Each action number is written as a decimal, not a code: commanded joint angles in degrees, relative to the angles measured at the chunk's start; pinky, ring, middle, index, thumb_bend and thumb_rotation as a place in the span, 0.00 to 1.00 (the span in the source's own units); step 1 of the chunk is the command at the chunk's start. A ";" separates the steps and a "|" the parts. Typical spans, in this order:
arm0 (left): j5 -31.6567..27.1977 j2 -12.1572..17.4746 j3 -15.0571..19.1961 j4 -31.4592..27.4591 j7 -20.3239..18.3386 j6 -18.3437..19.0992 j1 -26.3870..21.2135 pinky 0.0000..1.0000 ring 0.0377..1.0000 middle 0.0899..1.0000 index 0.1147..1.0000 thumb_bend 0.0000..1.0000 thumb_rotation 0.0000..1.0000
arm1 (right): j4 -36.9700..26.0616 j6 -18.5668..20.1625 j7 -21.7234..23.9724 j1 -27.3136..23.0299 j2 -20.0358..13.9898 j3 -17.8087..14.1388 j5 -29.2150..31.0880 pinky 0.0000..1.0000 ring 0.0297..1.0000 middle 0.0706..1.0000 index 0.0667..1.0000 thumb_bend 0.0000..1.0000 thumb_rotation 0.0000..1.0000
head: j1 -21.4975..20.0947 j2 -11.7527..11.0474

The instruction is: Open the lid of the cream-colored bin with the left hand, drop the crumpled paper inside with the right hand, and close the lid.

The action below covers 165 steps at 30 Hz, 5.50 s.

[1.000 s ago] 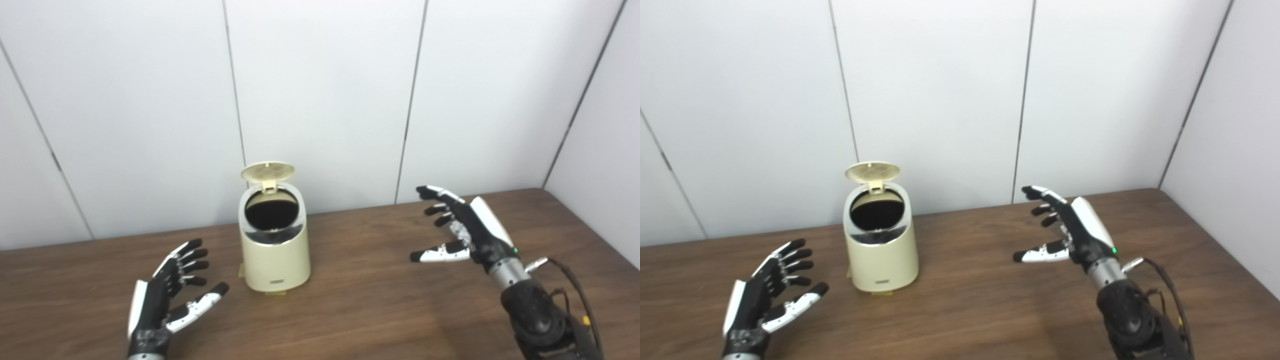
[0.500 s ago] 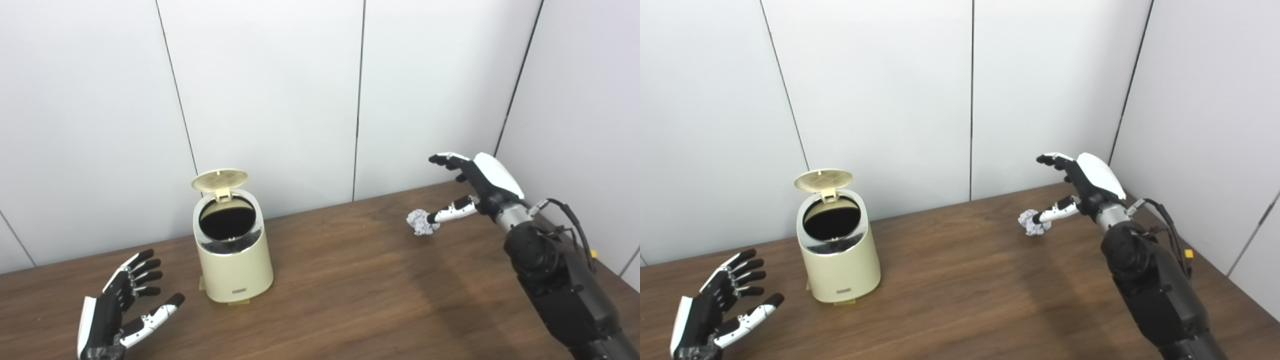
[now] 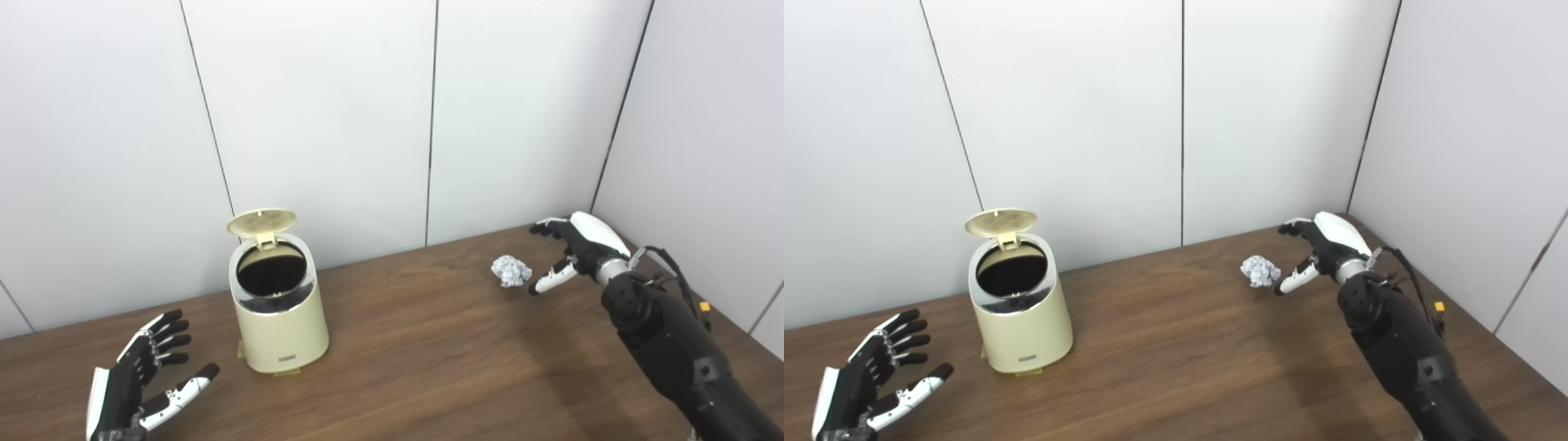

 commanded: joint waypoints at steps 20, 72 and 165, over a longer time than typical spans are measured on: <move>0.85 0.18 -0.09 -2.97 -0.52 2.28 2.89 0.62 0.71 0.75 0.80 0.69 0.08 | 8.74 -5.81 -7.13 -5.44 1.25 5.92 -0.81 0.74 0.79 0.75 0.76 0.83 0.16 | 2.01 1.62; 2.38 -0.67 -0.96 -4.55 -0.64 3.65 4.24 0.61 0.71 0.74 0.79 0.67 0.10 | -14.25 -6.83 -3.59 -2.72 3.01 7.64 -3.34 1.00 0.78 0.46 0.44 0.53 0.00 | 7.58 3.45; 7.42 -6.88 -5.27 -4.10 4.60 4.15 4.00 0.66 0.71 0.72 0.78 0.71 0.14 | -6.27 -10.32 -1.36 -15.37 27.25 12.63 3.09 0.81 0.88 0.88 0.89 0.94 0.31 | 23.37 3.82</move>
